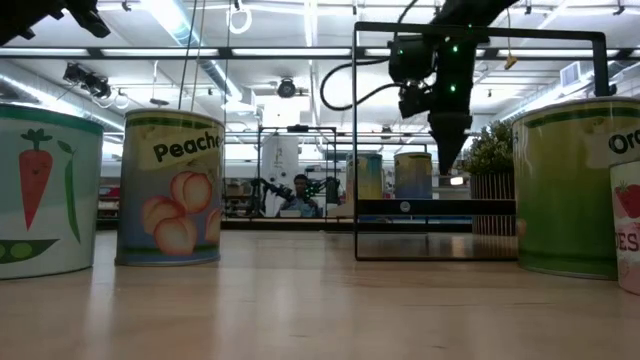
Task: Pick and place cans onto a shelf
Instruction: Adjust the canned peaches on the shelf
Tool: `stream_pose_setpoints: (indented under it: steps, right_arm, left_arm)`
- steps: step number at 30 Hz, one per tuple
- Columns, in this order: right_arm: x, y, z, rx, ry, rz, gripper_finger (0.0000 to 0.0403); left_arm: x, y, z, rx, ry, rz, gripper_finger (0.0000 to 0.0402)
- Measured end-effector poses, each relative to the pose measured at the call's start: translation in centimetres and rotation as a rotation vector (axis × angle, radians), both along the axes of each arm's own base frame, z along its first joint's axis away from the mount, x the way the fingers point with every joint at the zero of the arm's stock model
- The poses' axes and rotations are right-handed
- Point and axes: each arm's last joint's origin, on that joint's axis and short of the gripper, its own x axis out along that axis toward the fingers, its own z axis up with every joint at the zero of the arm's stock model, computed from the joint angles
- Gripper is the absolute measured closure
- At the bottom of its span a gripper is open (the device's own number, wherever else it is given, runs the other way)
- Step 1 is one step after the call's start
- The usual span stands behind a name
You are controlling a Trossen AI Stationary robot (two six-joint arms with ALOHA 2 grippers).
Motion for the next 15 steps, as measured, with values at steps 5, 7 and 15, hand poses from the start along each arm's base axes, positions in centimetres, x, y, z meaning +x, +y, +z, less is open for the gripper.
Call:
stream_pose_setpoints:
  steps: [5, 7, 15]
  right_arm:
    - [0.4, -0.6, -0.3, -0.019, -0.041, 0.094, 0.0018]
    - [0.7, -0.9, -0.2, -0.042, -0.065, 0.124, 0.0018]
    - [0.7, -1.2, -0.1, -0.056, -0.073, 0.13, 0.0018]
  left_arm:
    - [0.0, 0.0, 0.0, 0.0, -0.001, 0.001, 0.0253]
    - [0.0, 0.0, 0.0, 0.001, 0.0, 0.001, 0.0253]
    - [0.0, 0.0, 0.0, 0.0, 0.0, 0.001, 0.0253]
